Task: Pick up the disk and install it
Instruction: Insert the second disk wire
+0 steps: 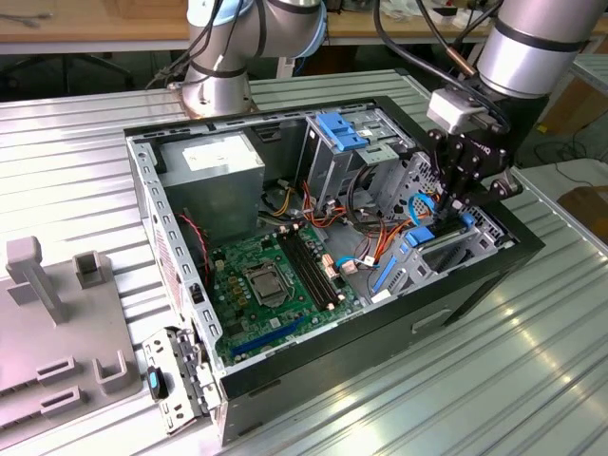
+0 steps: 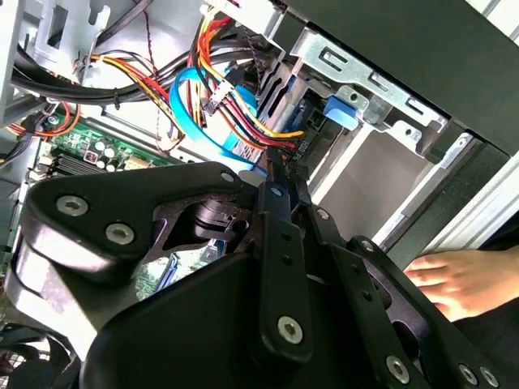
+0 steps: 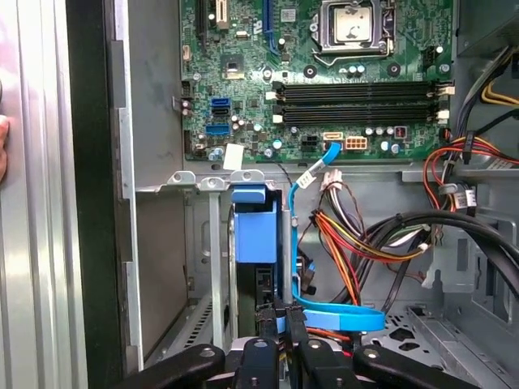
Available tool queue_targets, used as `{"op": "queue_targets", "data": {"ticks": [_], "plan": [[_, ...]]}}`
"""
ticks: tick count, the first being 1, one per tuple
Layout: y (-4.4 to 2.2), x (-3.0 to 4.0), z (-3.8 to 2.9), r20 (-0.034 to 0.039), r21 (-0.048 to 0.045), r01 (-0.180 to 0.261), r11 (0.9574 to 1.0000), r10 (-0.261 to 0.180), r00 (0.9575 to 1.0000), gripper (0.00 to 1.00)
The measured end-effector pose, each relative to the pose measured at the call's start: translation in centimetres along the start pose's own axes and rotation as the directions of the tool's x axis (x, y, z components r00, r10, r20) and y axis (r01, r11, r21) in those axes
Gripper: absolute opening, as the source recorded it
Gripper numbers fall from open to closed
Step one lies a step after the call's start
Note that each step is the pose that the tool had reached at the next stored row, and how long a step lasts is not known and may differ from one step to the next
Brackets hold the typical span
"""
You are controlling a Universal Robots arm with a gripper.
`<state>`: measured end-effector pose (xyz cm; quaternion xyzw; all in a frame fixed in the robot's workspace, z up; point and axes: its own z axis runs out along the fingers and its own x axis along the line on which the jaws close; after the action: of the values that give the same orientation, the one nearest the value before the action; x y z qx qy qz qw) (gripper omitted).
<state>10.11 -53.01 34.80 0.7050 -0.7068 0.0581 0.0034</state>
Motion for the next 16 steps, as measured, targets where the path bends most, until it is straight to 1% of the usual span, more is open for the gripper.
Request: {"op": "queue_targets", "data": {"ticks": [1, 3, 4, 7, 8, 9, 10, 16], "plan": [[-0.01, 0.01, -0.12, 0.0047, 0.0001, 0.0, 1.0, 0.0, 1.0, 0.16], [-0.02, 0.05, -0.22, 0.0119, 0.0002, -0.001, 1.0, 0.001, 0.9999, 0.16], [-0.02, 0.15, -0.23, 0.024, 0.0001, -0.002, 1.0, 0.002, 0.9997, 0.16], [-0.02, 0.49, -0.2, 0.0444, 0.0, -0.003, 1.0, 0.003, 0.999, 0.16], [-0.02, 0.64, -0.19, 0.047, 0.0, -0.004, 1.0, 0.004, 0.9989, 0.16], [-0.02, 0.95, -0.17, 0.0492, 0.0001, -0.004, 1.0, 0.004, 0.9988, 0.16], [-0.01, 1.15, -0.15, 0.0503, 0.0001, -0.004, 1.0, 0.004, 0.9987, 0.16], [-0.02, 1.31, -0.13, 0.0503, 0.0002, -0.004, 1.0, 0.004, 0.9987, 0.16]]}}
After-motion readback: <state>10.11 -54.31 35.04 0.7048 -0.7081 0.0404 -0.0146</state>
